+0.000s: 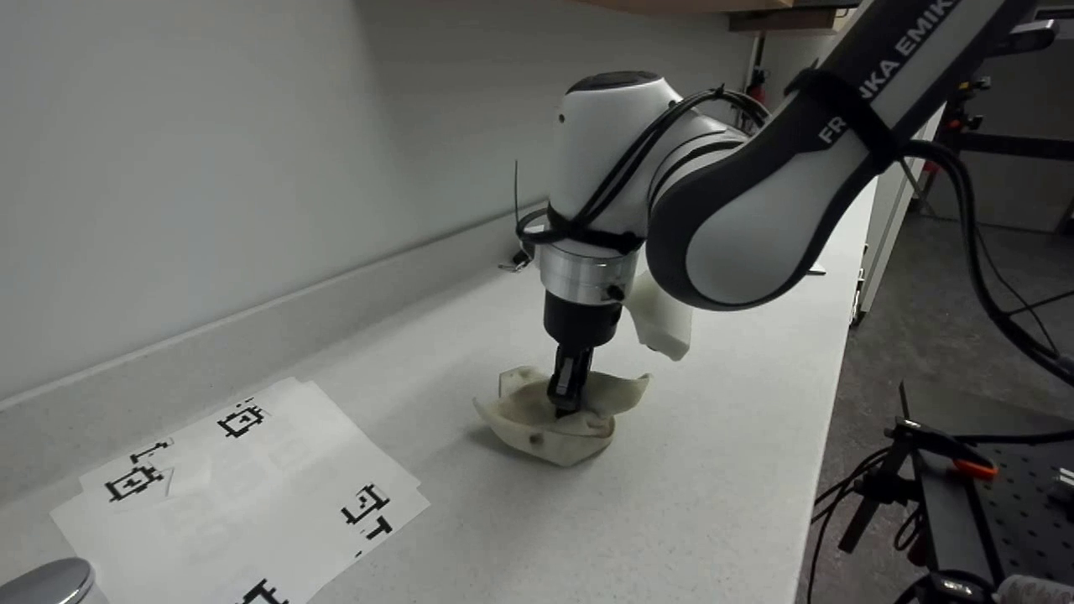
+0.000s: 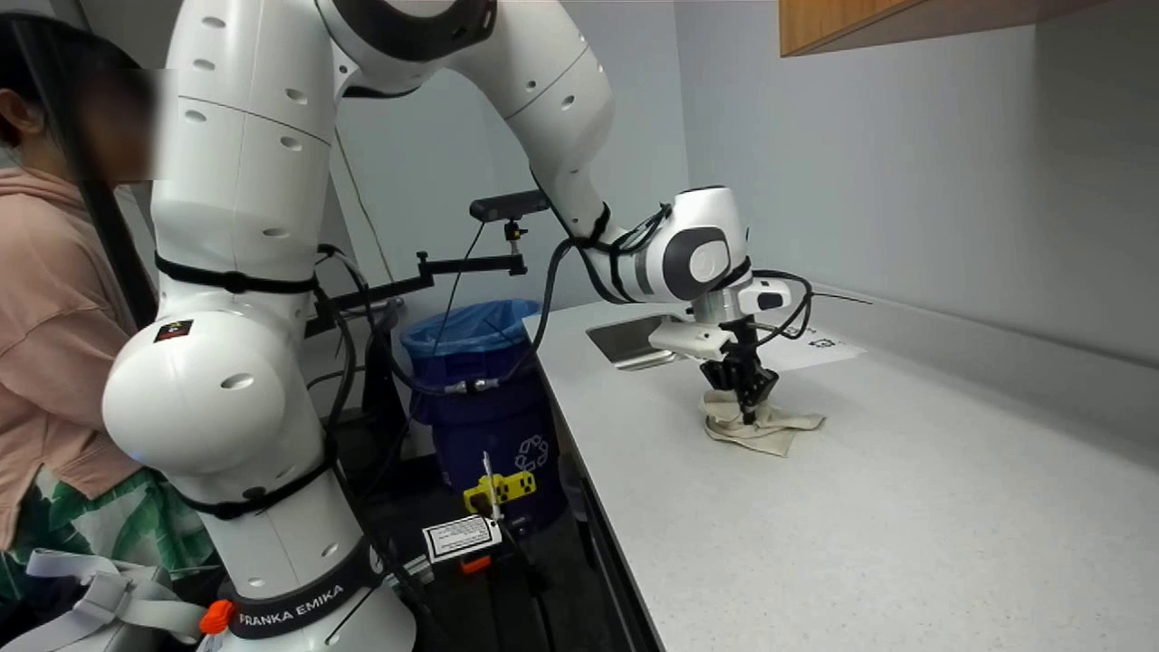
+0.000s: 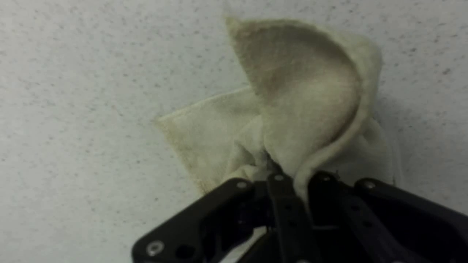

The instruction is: Use the white towel to wipe the countertop

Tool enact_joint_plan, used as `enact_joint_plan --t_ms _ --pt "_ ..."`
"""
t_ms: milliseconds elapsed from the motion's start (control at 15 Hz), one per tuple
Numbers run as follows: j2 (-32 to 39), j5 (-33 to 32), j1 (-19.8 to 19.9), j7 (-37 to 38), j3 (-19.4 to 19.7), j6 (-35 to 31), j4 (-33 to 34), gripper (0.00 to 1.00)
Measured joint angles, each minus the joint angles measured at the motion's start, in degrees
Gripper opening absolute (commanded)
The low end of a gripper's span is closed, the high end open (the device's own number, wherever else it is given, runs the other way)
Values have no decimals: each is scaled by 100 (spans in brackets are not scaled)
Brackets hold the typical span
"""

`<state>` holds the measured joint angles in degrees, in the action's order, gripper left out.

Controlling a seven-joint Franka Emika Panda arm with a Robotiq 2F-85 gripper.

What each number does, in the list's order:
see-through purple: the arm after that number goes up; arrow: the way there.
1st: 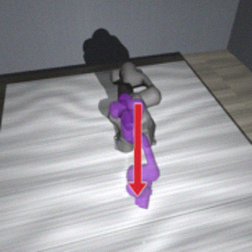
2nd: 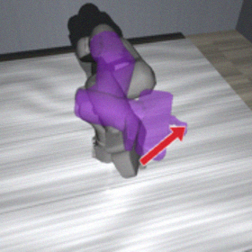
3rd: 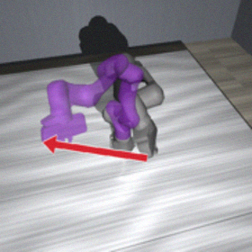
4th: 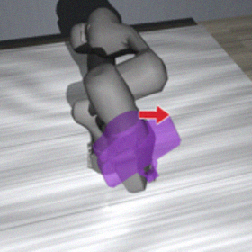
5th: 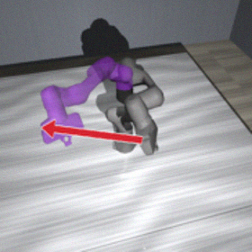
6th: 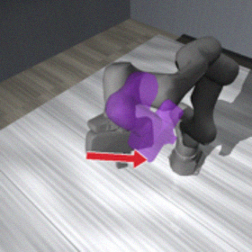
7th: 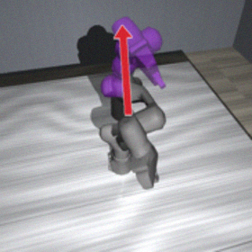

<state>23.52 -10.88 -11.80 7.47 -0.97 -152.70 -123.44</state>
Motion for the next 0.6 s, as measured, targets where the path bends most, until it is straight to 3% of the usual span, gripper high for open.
enact_joint_plan --t_ms 333,600 --pt "0 -104 -114 -33 -16 9 4 2" --pt "0 -104 38 -24 343 10 6 2"
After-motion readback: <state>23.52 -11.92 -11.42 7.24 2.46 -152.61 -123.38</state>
